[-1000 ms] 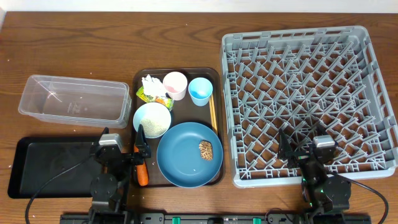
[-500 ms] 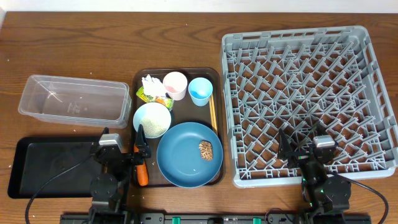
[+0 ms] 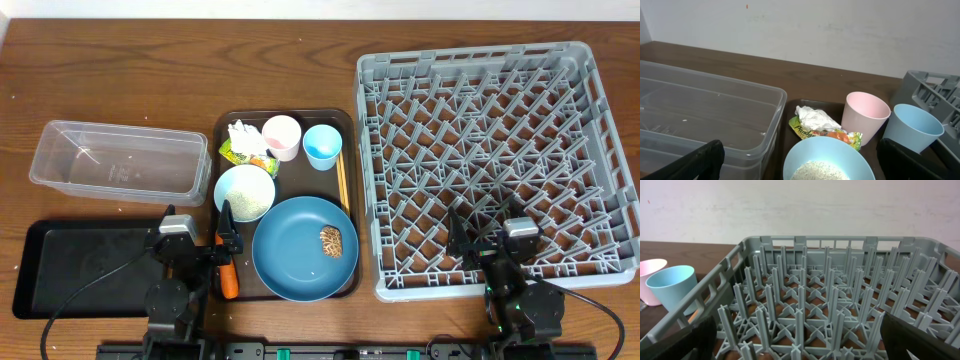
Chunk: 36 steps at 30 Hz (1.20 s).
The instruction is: Sort waste into correct bins and load items into the dishwasher rack
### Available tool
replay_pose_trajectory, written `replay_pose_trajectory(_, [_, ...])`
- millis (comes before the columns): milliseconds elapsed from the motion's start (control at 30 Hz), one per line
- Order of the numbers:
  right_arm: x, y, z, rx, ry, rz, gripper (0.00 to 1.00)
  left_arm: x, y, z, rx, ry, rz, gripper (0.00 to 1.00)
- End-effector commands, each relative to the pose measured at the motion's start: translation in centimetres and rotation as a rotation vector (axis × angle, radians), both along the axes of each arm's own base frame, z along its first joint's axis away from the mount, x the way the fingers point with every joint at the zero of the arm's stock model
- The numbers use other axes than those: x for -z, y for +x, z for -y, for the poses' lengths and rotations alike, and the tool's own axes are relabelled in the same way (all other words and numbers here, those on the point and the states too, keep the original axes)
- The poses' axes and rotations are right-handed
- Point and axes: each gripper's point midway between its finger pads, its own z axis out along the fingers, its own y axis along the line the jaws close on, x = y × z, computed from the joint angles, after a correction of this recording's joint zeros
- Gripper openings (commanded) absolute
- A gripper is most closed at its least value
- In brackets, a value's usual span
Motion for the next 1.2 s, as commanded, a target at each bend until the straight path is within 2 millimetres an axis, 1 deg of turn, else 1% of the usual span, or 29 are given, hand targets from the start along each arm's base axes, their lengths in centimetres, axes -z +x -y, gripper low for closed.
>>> replay_pose_trajectory(0, [0.0,0.0,0.5,0.017,-0.002,0.002,0.99,2.0,0.0,0.0,0.002,0.013,-0.054,0.98])
replay_pose_trajectory(467, [0.0,0.0,0.5,0.017,-0.002,0.002,0.99,1.9,0.0,0.0,0.002,0.013,-0.054,0.98])
replay_pose_trajectory(533, [0.0,0.0,0.5,0.017,-0.001,0.002,0.99,1.7,0.0,0.0,0.002,0.012,-0.042,0.98])
replay_pose_trajectory(733, [0.0,0.0,0.5,0.017,-0.001,0.002,0.99,1.9,0.0,0.0,0.002,0.013,-0.054,0.98])
replay_pose_trajectory(900, [0.0,0.0,0.5,0.017,-0.001,0.004,0.99,1.9,0.0,0.1,0.01,0.009,-0.05,0.98])
replay_pose_trajectory(967, [0.1,0.0,0.3,0.012,0.018,-0.002,0.99,1.8,0.0,0.5,0.029,0.005,-0.048,0.98])
replay_pose_trajectory(1000, [-0.2,0.0,0.3,0.01,0.038,0.005,0.99,1.6,0.0,1.2,0.071,0.0,-0.04,0.98])
replay_pose_trajectory(1067, [-1.1,-0.1,-0.3,-0.025,0.076,0.035,0.99,0.4,-0.1,2.6,0.15,-0.011,-0.005,0.98])
replay_pose_trajectory(1133, [-2.8,-0.3,-1.0,-0.068,0.108,0.078,0.99,-1.8,-0.4,3.5,0.205,-0.016,0.053,0.98])
replay_pose_trajectory(1167, [-4.2,-0.6,-1.1,-0.078,0.135,0.102,0.99,-3.7,-0.6,3.6,0.214,-0.015,0.095,0.98])
